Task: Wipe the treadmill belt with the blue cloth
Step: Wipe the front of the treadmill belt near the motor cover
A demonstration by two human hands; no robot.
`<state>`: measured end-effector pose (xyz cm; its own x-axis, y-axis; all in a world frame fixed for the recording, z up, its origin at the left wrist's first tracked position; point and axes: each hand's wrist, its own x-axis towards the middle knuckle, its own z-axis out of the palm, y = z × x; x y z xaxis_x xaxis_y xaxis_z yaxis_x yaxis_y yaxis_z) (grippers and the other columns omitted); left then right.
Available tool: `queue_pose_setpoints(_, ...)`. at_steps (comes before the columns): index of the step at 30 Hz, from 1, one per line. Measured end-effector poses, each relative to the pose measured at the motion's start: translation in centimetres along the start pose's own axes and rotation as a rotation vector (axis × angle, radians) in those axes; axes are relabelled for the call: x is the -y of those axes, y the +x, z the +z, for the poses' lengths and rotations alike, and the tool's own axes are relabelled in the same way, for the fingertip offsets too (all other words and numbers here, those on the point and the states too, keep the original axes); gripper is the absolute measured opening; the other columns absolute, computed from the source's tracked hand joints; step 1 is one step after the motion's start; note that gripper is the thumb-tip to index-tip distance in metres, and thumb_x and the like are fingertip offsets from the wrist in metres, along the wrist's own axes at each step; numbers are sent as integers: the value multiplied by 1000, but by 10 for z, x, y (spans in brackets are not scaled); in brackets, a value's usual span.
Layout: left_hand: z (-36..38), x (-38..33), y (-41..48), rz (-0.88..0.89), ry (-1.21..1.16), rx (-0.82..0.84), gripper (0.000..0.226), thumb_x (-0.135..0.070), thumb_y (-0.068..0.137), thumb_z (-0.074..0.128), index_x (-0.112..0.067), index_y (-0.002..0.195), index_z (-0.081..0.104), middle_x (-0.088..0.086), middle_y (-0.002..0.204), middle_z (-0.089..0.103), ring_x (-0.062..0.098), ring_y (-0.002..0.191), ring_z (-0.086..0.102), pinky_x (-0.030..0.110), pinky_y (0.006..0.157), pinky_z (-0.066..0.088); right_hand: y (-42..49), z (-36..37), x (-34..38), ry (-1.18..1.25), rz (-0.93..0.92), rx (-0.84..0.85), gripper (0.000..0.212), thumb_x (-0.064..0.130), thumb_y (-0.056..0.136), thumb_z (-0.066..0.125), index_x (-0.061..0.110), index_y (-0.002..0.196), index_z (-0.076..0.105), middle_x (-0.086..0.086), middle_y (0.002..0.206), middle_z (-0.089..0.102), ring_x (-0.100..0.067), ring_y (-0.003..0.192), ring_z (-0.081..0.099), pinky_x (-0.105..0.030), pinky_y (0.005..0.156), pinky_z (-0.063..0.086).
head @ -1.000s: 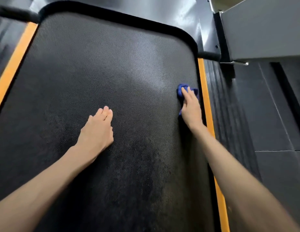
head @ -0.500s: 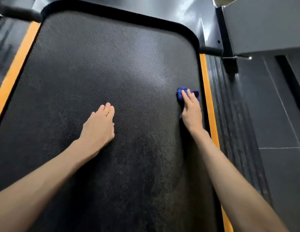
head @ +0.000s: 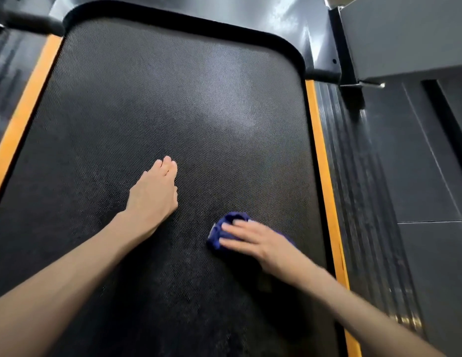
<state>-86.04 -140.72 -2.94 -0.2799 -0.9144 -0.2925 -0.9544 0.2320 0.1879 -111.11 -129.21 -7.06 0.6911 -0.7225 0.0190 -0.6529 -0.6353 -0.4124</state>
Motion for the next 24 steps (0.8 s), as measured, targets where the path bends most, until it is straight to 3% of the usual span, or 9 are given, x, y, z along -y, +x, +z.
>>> queue_pose_setpoints(2,0,1,-1,-5,-26,-1,58,-19,94,44,-9,147,21,4,156,14,20,143,14,39,111,23,24,-17,-47,-15,121,-102,37,2,96,39,7,130,52,-12,138,48,-21,131,37,-28,114,20)
queue_pose_setpoints(4,0,2,-2,-4,-36,-7,57,-19,94,45,-10,146,22,3,156,15,19,142,15,39,111,24,51,-35,-96,-45,383,-230,50,-11,82,43,3,128,54,-18,137,48,-27,130,40,-38,112,28)
queue_pose_setpoints(6,-1,3,-1,10,-29,-6,57,-20,94,45,-9,146,23,3,155,17,19,142,17,38,109,26,78,-52,-123,-40,596,-271,60,-6,74,37,4,131,51,-19,142,43,-33,133,38,-48,111,29)
queue_pose_setpoints(9,0,5,0,14,-26,0,57,-20,94,46,-9,145,24,4,155,18,20,141,18,39,108,29,115,-55,-118,6,801,-344,61,-10,72,42,2,132,50,-22,144,38,-37,135,34,-42,115,22)
queue_pose_setpoints(12,3,4,0,19,-21,-12,56,-18,92,48,-7,143,27,8,154,21,22,140,21,41,108,32,109,-24,-61,23,540,-304,63,-2,68,36,2,128,54,-20,140,45,-38,131,41,-43,113,25)
queue_pose_setpoints(16,5,6,2,43,-8,-12,58,-18,91,49,-5,143,27,9,153,22,23,140,22,42,109,31,47,12,23,46,173,-47,62,-2,78,45,12,138,44,-9,148,37,-26,138,30,-35,116,16)
queue_pose_setpoints(19,6,10,3,51,-17,-6,59,-18,92,47,-8,145,24,6,155,18,22,141,18,40,112,27,40,-4,1,-32,10,69,57,1,82,38,13,137,46,-9,147,39,-24,137,33,-31,115,19)
queue_pose_setpoints(21,6,13,3,58,-27,-11,59,-18,93,46,-9,146,22,4,156,16,20,142,17,38,113,25,57,-21,-40,-70,36,34,52,1,83,36,6,132,52,-15,141,45,-27,132,38,-30,114,20)
queue_pose_setpoints(24,7,14,2,71,-24,-9,57,-17,95,42,-11,147,19,2,156,14,19,142,17,37,112,24,85,-48,-107,-144,362,-131,57,1,81,31,6,135,47,-18,144,40,-35,133,38,-45,112,28)
